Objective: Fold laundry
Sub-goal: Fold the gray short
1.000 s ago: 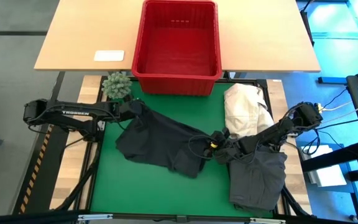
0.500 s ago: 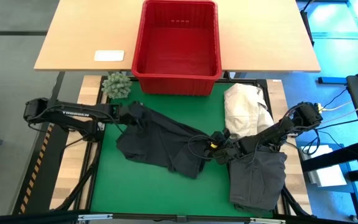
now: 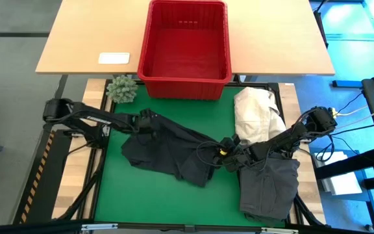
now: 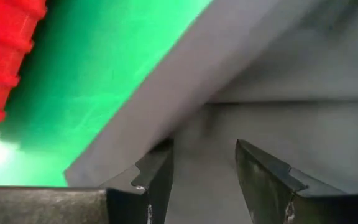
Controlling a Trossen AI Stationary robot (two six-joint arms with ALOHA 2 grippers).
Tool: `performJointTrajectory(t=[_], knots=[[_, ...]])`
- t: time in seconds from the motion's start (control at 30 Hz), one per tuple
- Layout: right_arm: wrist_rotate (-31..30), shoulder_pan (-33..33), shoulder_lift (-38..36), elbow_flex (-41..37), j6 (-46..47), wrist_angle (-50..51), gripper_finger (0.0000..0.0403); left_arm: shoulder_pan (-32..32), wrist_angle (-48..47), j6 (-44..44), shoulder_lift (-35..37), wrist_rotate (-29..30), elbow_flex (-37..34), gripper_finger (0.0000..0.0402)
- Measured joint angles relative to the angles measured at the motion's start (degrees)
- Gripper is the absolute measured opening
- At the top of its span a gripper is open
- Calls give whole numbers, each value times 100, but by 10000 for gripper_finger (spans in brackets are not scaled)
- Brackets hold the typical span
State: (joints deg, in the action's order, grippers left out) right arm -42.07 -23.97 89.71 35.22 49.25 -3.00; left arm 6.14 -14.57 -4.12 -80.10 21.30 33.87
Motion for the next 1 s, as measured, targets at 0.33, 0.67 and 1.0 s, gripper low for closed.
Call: performJointTrajectory(t=[0.33, 0.67, 1.0], knots=[[379, 0, 0, 0, -176, 23, 23, 871, 504, 235, -35, -104, 0, 163], [523, 0, 0, 202, -912, 244, 26, 1072, 641, 125, 96, -174, 33, 163], [830, 37, 0, 1311, -948, 2719, 154, -200, -592, 236, 110, 196, 987, 162]])
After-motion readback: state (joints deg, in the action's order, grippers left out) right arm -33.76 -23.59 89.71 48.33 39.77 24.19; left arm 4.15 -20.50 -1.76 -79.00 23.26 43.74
